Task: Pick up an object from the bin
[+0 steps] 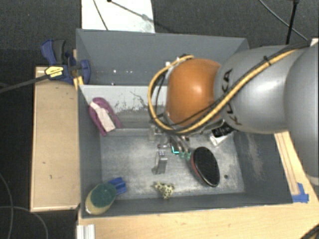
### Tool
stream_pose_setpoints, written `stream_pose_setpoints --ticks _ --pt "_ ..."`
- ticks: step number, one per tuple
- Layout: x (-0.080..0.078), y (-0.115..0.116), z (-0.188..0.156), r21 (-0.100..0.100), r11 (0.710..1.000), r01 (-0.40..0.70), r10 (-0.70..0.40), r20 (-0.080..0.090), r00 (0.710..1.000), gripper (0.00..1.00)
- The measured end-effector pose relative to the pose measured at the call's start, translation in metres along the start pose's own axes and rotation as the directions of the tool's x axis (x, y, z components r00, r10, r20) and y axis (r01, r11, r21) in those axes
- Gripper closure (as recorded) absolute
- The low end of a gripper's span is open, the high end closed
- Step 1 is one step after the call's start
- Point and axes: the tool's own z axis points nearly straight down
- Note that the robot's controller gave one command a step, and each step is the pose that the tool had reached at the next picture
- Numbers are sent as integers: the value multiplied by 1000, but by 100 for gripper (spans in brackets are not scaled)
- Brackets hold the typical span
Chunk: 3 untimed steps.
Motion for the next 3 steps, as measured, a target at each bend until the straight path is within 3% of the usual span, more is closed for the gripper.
stream_pose_setpoints --ticks 1,2,3 --pt "-40 -73 95 3 984 179 -179 2 984 0" --pt "45 -74 61 0 980 199 -199 2 980 0" --pt "49 -16 57 3 790 613 -613 10 790 0"
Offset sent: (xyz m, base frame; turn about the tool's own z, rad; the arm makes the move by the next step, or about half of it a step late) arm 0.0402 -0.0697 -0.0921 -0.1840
